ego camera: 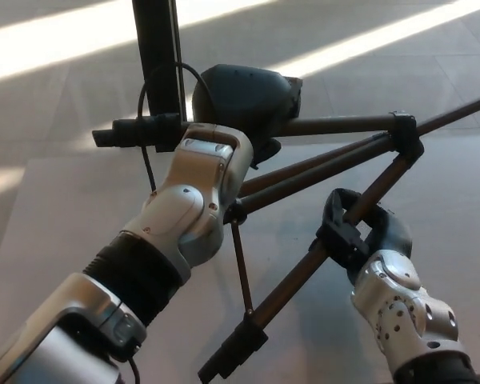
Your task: Use both hands of the robot to pick up the tripod lying in the middle of the desk and make it stand upright on the desk
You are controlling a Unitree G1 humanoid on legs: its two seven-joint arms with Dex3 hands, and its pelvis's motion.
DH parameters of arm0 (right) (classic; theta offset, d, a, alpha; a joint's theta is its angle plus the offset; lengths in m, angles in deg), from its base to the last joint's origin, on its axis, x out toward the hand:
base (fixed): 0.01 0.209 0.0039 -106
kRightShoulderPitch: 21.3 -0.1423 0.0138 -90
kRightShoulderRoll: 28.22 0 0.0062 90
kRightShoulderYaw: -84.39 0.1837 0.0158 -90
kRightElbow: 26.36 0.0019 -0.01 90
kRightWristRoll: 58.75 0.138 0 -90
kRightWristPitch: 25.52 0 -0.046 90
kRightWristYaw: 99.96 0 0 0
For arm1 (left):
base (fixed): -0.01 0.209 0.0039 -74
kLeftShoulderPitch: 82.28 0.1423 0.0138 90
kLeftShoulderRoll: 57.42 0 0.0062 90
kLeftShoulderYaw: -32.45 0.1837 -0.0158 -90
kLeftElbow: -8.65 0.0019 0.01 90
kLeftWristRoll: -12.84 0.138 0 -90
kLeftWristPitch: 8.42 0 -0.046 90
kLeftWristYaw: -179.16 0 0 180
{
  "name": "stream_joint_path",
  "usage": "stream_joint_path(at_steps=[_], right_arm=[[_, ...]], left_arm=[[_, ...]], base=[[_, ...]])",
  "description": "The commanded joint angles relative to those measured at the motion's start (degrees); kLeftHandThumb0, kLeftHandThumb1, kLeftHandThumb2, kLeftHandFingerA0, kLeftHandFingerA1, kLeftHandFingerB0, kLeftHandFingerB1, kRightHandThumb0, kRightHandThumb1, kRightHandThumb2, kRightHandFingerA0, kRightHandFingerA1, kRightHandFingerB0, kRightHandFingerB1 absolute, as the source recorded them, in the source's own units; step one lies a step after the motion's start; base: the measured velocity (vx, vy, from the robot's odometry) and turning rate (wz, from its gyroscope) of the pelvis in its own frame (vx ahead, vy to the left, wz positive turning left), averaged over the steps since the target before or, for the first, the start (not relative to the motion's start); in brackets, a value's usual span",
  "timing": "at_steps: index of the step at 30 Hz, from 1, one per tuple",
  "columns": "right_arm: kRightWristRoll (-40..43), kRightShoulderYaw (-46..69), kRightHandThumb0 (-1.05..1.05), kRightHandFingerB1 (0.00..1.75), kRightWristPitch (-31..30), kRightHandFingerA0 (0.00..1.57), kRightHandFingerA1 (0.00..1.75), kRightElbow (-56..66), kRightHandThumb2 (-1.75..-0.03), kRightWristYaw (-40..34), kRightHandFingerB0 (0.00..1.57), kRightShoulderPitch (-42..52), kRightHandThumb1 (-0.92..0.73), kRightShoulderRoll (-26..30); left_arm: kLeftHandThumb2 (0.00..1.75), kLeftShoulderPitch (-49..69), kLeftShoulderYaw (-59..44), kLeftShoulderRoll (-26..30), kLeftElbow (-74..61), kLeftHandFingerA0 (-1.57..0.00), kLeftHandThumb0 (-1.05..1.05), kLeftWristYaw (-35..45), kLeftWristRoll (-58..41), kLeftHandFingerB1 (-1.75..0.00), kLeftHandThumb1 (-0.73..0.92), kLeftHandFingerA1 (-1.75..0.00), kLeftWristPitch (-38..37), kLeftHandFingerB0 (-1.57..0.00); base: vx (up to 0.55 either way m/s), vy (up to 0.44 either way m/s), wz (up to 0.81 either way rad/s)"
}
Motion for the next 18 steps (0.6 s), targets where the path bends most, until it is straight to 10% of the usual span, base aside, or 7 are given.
stream_joint_path(at_steps=[1,3,5,10,12,14,18], right_arm=[[-23.8,-9.63,-0.19,1.58,18.87,0.95,1.72,3.72,-1.28,-8.99,0.86,-8.73,-0.42,8.06],[-24.29,-10.22,-0.18,1.62,19.58,0.94,1.74,3.57,-1.24,-8.95,0.83,-9.02,-0.46,8.77],[-25.7,-11.85,-0.18,1.63,21.14,0.92,1.75,4.52,-1.22,-7.45,0.79,-9.53,-0.47,10.42],[-27.75,-14.44,-0.24,1.29,20.06,1.21,1.39,5.09,-1.15,-7.8,1.04,-11.67,-0.47,12.55],[-28.22,-15.0,-0.23,1.3,21.45,1.21,1.4,4.6,-1.16,-7.61,1.04,-12.86,-0.48,13.22],[-28.83,-16.0,-0.17,1.63,21.1,0.93,1.75,4.88,-1.2,-7.11,0.79,-14.22,-0.48,14.26],[-29.38,-16.99,-0.2,1.61,21.96,0.95,1.75,4.7,-1.18,-7.62,0.81,-15.49,-0.49,14.71]], left_arm=[[0.64,-2.6,-12.71,3.04,-3.44,-0.81,-0.19,-5.61,-8.1,-1.23,0.61,-1.6,0.37,-0.7],[0.7,-2.63,-13.7,2.31,-3.89,-0.77,-0.15,-5.57,-8.54,-1.32,0.59,-1.68,1.08,-0.7],[0.79,-2.6,-15.94,1.13,-4.64,-0.82,-0.16,-6.4,-9.48,-0.65,0.63,-0.96,2.59,-0.71],[0.84,-2.88,-20.78,-0.62,-4.72,-0.85,-0.18,-7.82,-12.24,-0.96,0.7,-1.54,4.17,-0.79],[0.72,-2.4,-22.59,-0.83,-5.02,-0.73,-0.19,-9.71,-13.1,-0.62,0.67,-0.78,3.11,-0.64],[1.03,-1.6,-23.58,-0.88,-4.65,-0.86,-0.17,-10.8,-13.41,-1.2,0.54,-1.57,2.25,-0.83],[0.99,-0.69,-25.49,-1.82,-5.13,-0.84,-0.15,-11.54,-14.14,-1.47,0.55,-1.74,2.35,-0.76]], base=[[0.0,0.0,0.0],[0.0,0.0,0.0],[0.0,0.0,0.0],[0.0,0.0,0.0],[0.0,0.0,0.0],[0.0,0.0,0.0],[0.0,0.0,0.0]])
